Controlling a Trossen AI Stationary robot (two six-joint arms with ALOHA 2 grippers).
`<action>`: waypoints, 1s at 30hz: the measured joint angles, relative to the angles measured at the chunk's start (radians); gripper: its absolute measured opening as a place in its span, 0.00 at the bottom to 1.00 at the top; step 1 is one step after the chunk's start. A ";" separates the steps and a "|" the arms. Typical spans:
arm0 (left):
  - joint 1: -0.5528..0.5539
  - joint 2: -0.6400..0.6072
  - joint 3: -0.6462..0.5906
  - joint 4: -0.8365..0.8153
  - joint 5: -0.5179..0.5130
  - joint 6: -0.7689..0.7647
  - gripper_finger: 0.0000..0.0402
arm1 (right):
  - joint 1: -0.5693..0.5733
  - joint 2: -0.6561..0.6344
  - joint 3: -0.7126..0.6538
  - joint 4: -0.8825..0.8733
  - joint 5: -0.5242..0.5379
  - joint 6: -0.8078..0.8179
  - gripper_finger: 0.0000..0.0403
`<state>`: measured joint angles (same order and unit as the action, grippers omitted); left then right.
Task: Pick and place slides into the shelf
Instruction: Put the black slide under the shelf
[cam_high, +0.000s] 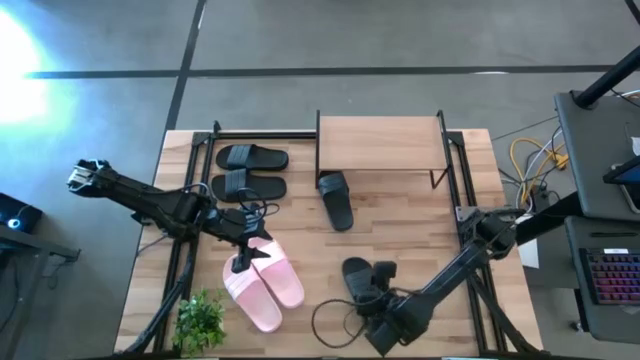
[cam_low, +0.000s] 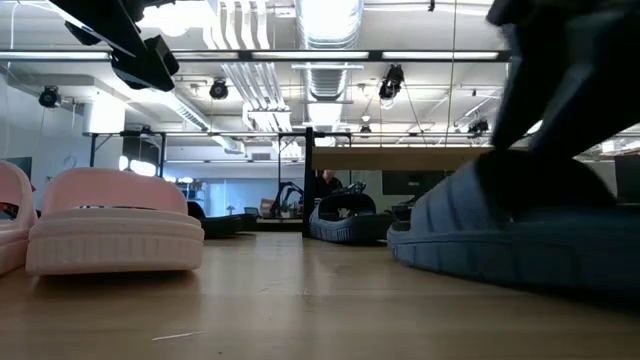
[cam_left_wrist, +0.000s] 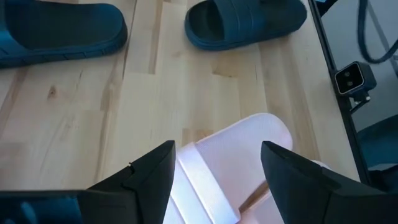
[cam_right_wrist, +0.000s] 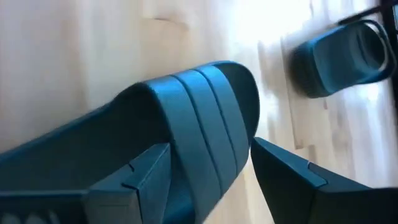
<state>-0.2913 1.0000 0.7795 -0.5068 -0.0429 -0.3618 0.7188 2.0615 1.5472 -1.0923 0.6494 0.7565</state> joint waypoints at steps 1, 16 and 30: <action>0.000 0.000 0.000 0.000 0.000 0.000 0.56 | -0.015 0.007 -0.006 0.000 0.002 0.002 0.52; 0.000 0.001 0.000 0.000 0.001 -0.025 0.56 | -0.173 -0.042 -0.097 -0.271 0.021 0.261 0.03; 0.000 0.001 0.000 0.001 -0.042 -0.025 0.56 | -0.396 -0.185 -0.370 -0.077 0.201 -0.128 0.05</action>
<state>-0.2909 1.0008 0.7795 -0.5061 -0.0853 -0.3866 0.3225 1.8760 1.1772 -1.1698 0.8503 0.6287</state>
